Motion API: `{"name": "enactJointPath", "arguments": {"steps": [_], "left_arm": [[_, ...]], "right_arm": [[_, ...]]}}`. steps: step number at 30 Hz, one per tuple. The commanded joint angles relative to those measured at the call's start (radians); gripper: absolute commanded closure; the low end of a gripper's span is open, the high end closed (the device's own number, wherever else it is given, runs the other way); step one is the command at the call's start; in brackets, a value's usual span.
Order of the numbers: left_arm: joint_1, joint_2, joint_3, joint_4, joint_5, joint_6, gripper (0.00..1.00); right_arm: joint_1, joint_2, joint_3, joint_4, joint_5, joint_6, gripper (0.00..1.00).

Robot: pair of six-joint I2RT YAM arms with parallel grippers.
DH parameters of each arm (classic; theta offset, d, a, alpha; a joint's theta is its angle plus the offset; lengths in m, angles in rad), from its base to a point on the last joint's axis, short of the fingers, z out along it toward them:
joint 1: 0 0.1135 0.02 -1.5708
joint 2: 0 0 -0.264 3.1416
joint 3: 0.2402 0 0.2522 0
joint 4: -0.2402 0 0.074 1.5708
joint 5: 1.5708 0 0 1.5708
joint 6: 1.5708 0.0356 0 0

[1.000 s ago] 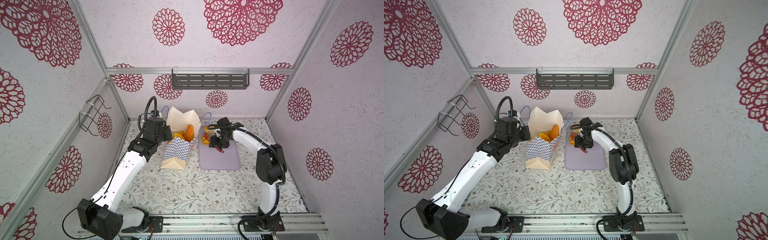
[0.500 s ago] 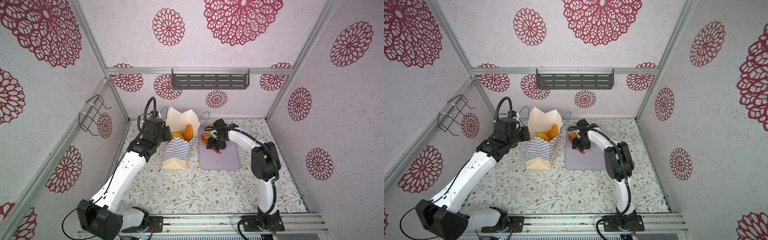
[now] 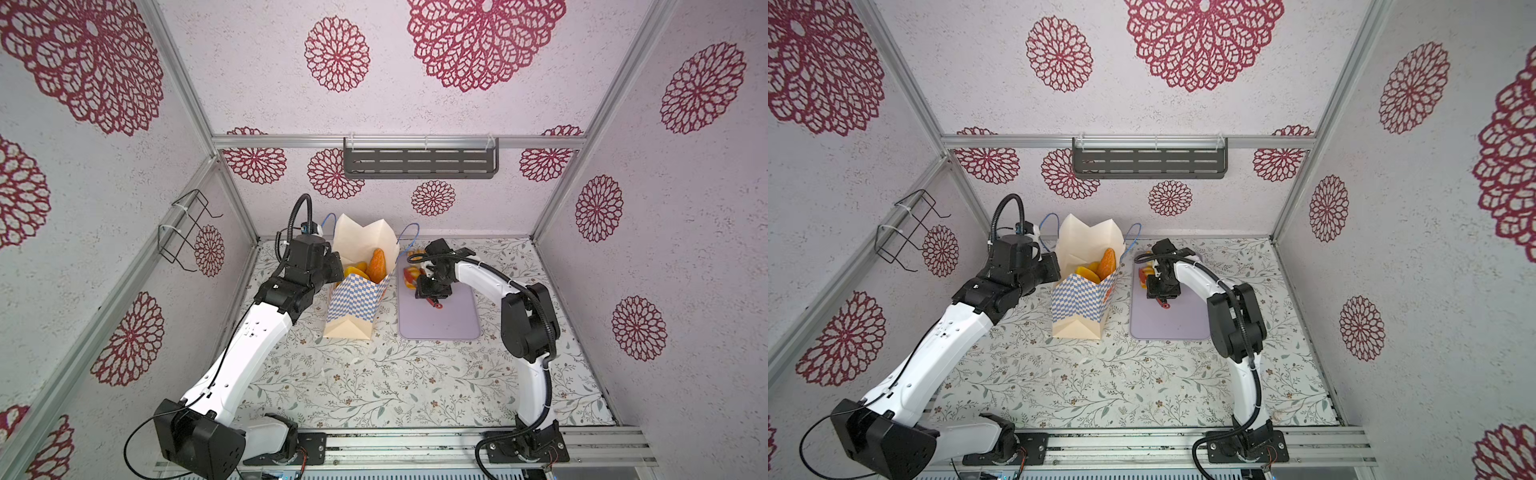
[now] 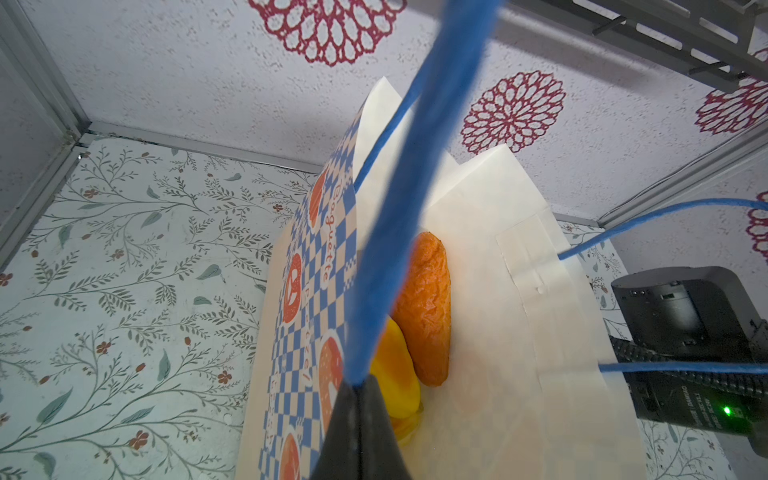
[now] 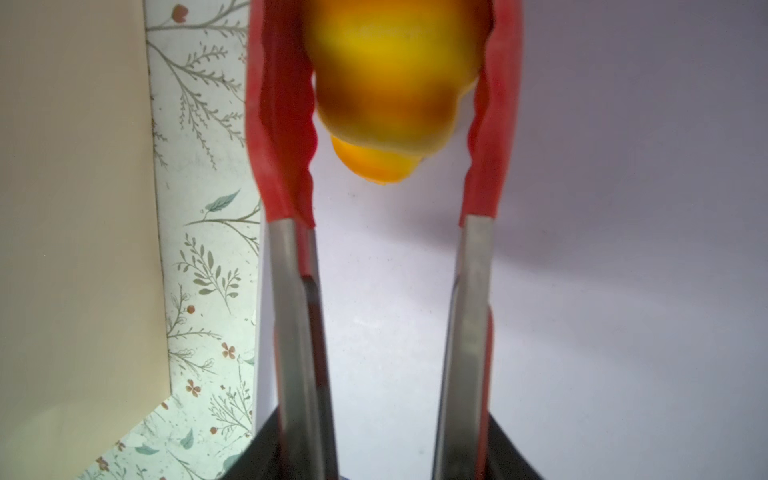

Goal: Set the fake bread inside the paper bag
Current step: 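Lower the tongs around the second yellow striped bun on the tray, then close the tongs on the striped bun and lift it, then carry the striped bun in the tongs over the bag opening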

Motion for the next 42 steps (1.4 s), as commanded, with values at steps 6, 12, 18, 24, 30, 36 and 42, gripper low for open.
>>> {"name": "enactJointPath", "arguments": {"steps": [6,12,18,24,30,36,42], "left_arm": [[0.008,-0.008,0.015,0.033,0.012,0.0,1.0],[0.008,0.002,0.026,0.037,0.02,-0.001,1.0],[0.007,0.014,0.036,0.04,0.03,-0.006,1.0],[0.006,0.022,0.044,0.04,0.037,-0.01,1.0],[0.007,0.03,0.056,0.044,0.043,-0.015,1.0],[0.006,0.033,0.061,0.047,0.049,-0.025,1.0],[0.006,0.039,0.068,0.047,0.055,-0.028,1.0]], "right_arm": [[-0.007,-0.144,-0.086,0.035,0.028,0.016,0.55],[-0.04,-0.272,-0.172,0.061,0.012,0.036,0.57],[-0.078,-0.374,-0.213,0.059,-0.019,0.045,0.59],[-0.099,-0.466,-0.172,0.018,-0.012,0.044,0.6],[-0.101,-0.559,-0.067,0.021,-0.026,0.054,0.61],[-0.082,-0.618,0.011,0.091,-0.12,0.068,0.61],[0.005,-0.614,0.093,0.12,-0.188,0.051,0.61]]}}
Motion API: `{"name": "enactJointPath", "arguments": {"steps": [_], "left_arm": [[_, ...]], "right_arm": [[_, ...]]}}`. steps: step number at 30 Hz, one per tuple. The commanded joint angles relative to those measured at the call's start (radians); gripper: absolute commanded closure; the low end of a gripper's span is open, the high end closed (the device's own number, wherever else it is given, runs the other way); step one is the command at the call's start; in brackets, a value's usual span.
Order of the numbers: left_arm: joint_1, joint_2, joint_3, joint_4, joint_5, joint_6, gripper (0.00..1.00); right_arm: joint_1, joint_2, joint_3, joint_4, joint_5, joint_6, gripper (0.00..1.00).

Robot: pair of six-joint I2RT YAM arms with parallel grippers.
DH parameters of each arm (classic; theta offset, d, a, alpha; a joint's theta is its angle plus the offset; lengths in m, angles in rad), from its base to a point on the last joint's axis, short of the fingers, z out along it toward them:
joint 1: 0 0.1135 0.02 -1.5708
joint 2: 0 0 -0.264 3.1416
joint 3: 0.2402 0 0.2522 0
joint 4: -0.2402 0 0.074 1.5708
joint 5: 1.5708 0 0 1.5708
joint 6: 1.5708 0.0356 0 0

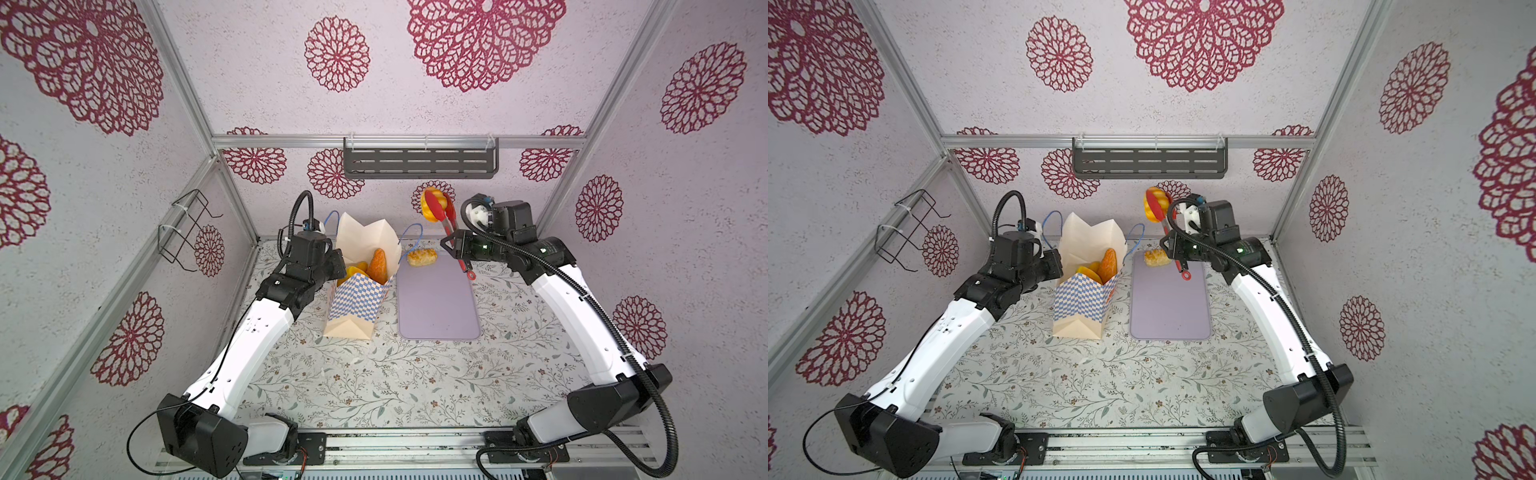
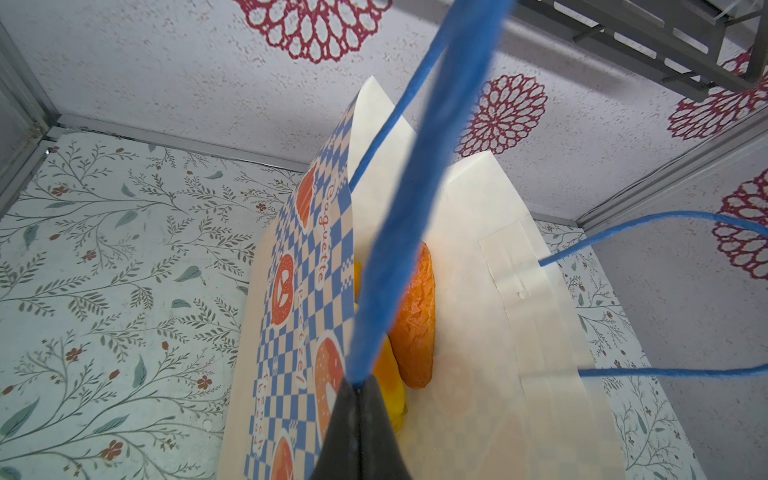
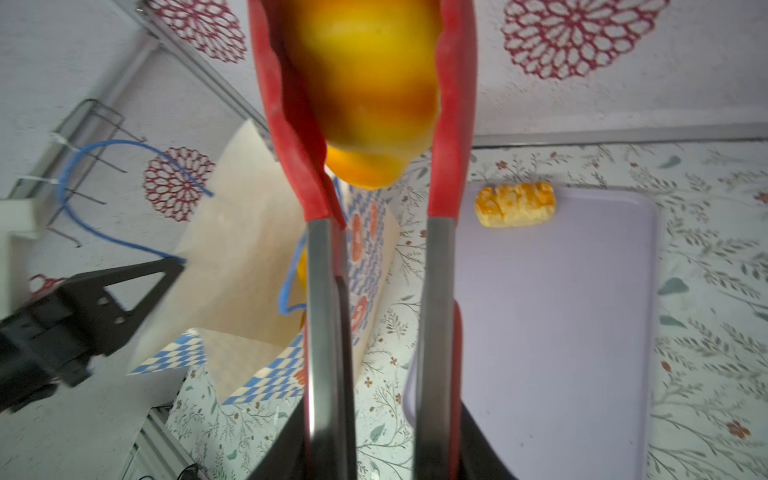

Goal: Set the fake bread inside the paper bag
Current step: 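Carry the striped bun in the tongs over the bag opening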

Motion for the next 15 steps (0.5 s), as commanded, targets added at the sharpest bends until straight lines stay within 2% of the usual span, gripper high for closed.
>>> {"name": "enactJointPath", "arguments": {"steps": [1,6,15], "left_arm": [[0.005,0.008,0.036,0.046,0.011,-0.009,1.0],[0.004,0.009,0.037,0.046,0.012,-0.01,1.0],[0.004,0.011,0.042,0.046,0.012,-0.012,1.0]], "right_arm": [[0.052,-0.004,0.062,0.062,-0.076,-0.002,0.61],[0.116,0.037,0.089,0.044,-0.1,-0.011,0.61],[0.197,0.12,0.095,-0.037,-0.056,-0.056,0.58]]}}
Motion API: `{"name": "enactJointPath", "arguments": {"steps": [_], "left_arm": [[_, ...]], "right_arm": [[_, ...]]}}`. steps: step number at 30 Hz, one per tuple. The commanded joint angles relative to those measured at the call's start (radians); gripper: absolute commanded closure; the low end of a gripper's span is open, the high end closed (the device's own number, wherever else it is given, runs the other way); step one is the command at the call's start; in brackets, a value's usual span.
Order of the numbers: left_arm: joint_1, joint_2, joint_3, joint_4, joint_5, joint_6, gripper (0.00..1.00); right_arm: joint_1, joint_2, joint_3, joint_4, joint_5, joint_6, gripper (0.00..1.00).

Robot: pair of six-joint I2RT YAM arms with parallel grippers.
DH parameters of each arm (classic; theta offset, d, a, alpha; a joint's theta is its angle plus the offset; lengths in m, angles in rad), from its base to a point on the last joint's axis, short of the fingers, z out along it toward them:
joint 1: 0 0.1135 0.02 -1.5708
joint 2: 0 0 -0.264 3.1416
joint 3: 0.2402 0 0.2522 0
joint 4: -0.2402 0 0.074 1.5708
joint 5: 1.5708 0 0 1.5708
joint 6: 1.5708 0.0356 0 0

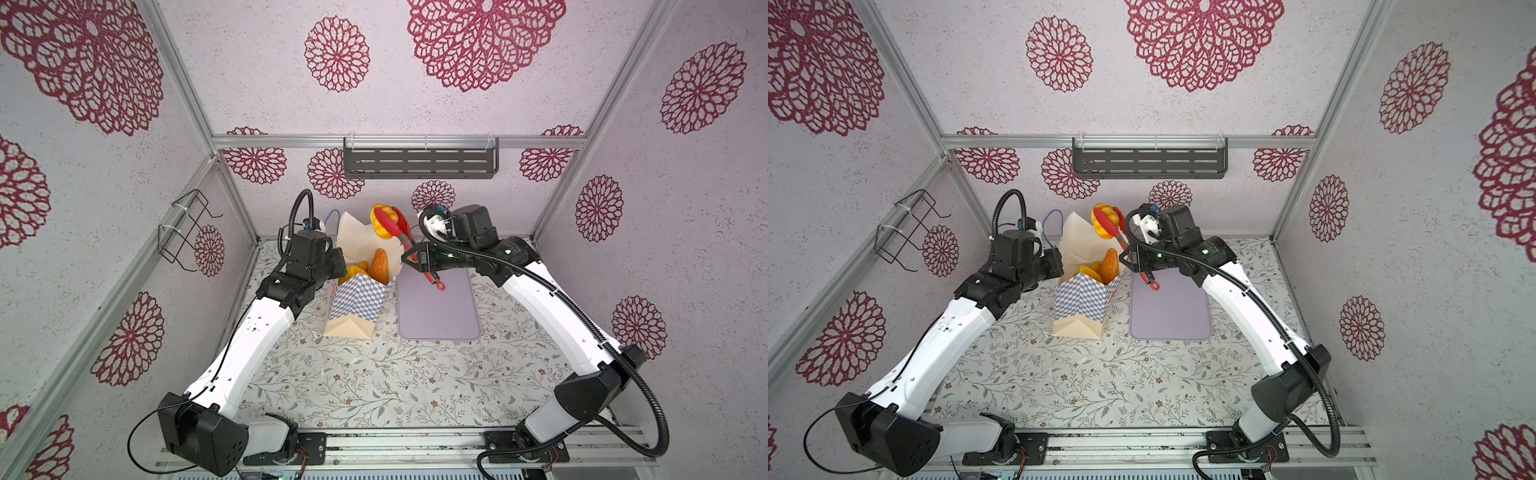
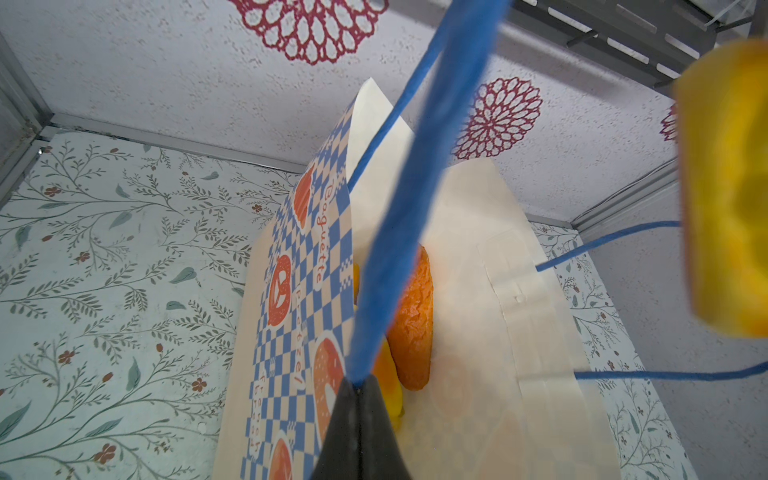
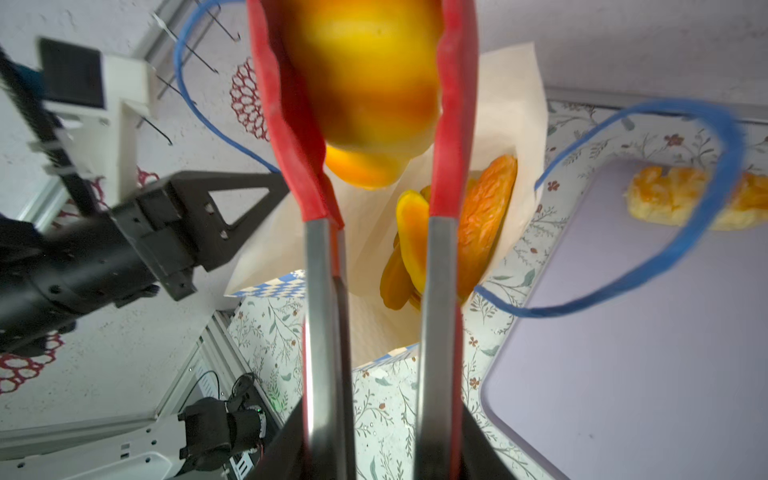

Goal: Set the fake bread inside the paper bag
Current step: 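Carry the striped bun in the tongs over the bag opening, then open the tongs to drop the striped bun into the bag, then move the open tongs back over the tray with the right gripper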

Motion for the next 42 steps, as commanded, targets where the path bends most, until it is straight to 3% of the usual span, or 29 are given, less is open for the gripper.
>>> {"name": "enactJointPath", "arguments": {"steps": [1,15,21,27,32,38,42], "left_arm": [[0.005,0.006,0.03,0.047,0.006,-0.006,1.0],[0.004,-0.006,0.021,0.039,-0.001,-0.006,1.0],[0.004,-0.004,0.021,0.037,-0.001,-0.005,1.0],[0.005,-0.006,0.018,0.033,0.001,-0.004,1.0],[0.004,-0.012,0.018,0.031,0.001,-0.001,1.0],[0.005,-0.013,0.019,0.034,0.013,-0.001,1.0],[0.004,-0.01,0.019,0.039,0.021,-0.001,1.0]], "right_arm": [[0.015,0.001,0.036,-0.001,0.016,-0.037,0.56],[0.033,0.034,0.05,0.006,0.016,-0.049,0.37],[0.031,0.022,0.056,0.019,0.032,-0.048,0.36],[0.019,-0.03,0.092,0.045,0.123,-0.051,0.4],[-0.062,-0.097,0.067,0.072,0.194,-0.025,0.42],[-0.279,-0.168,-0.142,0.172,0.068,0.079,0.44],[-0.361,-0.133,-0.247,0.213,0.016,0.108,0.45]]}}
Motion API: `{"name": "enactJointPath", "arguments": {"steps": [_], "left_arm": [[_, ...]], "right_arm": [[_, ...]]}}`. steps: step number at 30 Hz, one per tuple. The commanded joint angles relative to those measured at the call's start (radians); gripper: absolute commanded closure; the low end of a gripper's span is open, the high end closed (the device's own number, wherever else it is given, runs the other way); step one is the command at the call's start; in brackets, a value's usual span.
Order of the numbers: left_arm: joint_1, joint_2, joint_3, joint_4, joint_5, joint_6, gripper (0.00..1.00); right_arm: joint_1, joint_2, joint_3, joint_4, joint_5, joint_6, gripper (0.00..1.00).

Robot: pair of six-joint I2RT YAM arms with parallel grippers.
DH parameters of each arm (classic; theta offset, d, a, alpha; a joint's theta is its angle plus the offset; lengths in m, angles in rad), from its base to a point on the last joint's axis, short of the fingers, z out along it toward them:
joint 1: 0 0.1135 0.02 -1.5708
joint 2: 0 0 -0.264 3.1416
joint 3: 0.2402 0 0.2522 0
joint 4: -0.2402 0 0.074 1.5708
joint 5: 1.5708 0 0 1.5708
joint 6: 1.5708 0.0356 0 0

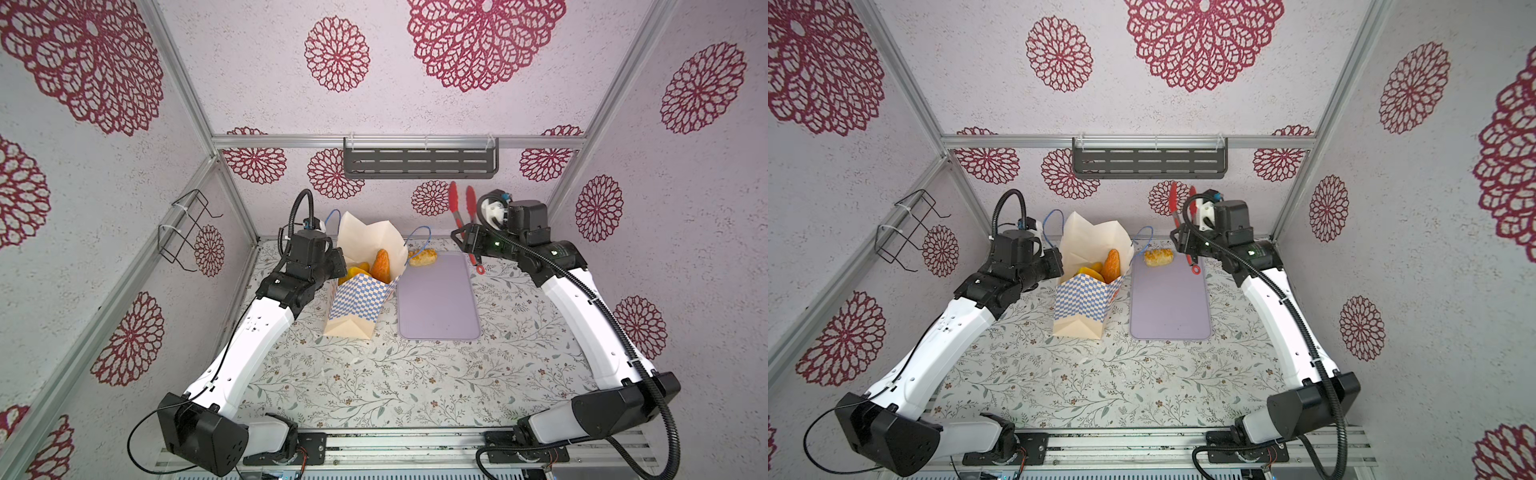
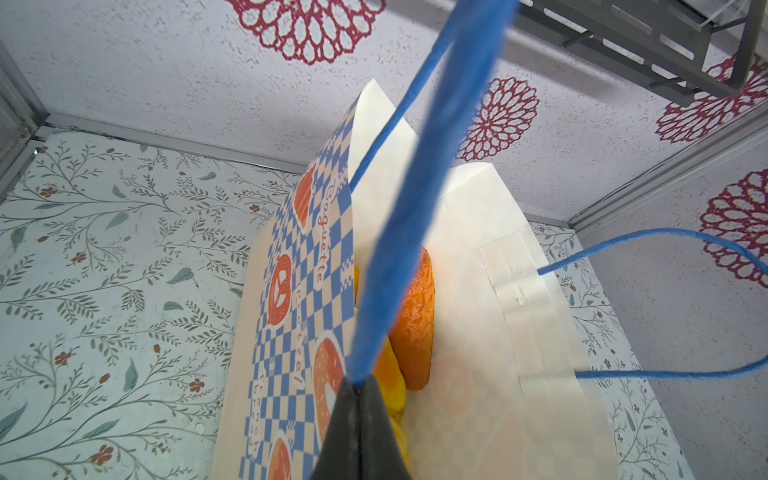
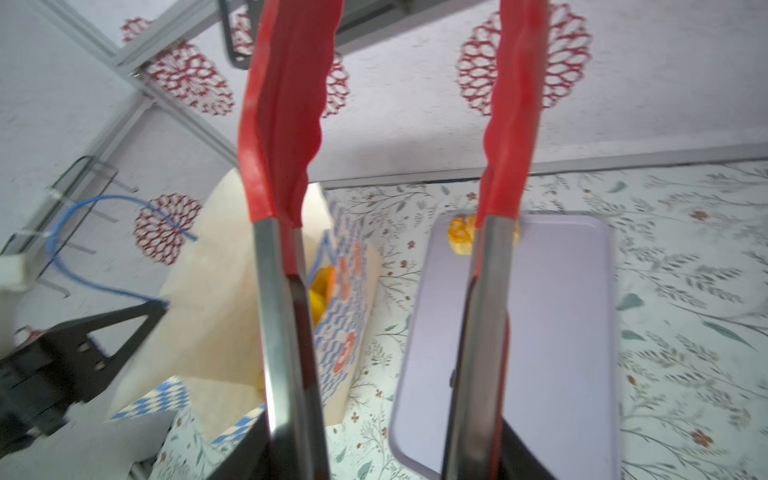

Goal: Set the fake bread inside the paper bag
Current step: 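Move the open tongs back over the tray with the right gripper, then lower the tongs around the cheesy yellow loaf on the tray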

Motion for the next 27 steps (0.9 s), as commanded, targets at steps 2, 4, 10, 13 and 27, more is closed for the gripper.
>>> {"name": "enactJointPath", "arguments": {"steps": [2,4,10,13,27], "left_arm": [[0.004,-0.008,0.021,0.041,0.016,0.002,1.0],[0.004,-0.005,0.021,0.043,0.022,0.002,1.0],[0.004,-0.002,0.02,0.041,0.035,-0.002,1.0],[0.005,-0.011,0.015,0.041,0.034,-0.006,1.0],[0.005,-0.027,-0.008,0.044,0.027,-0.009,1.0]], "right_arm": [[-0.039,0.07,-0.081,0.088,-0.085,0.054,0.46],[-0.054,0.129,-0.1,0.103,-0.094,0.056,0.46],[-0.079,0.328,-0.081,0.151,-0.137,0.064,0.47],[-0.083,0.419,-0.033,0.151,-0.16,0.071,0.47],[-0.085,0.574,0.063,0.154,-0.213,0.092,0.42]]}}
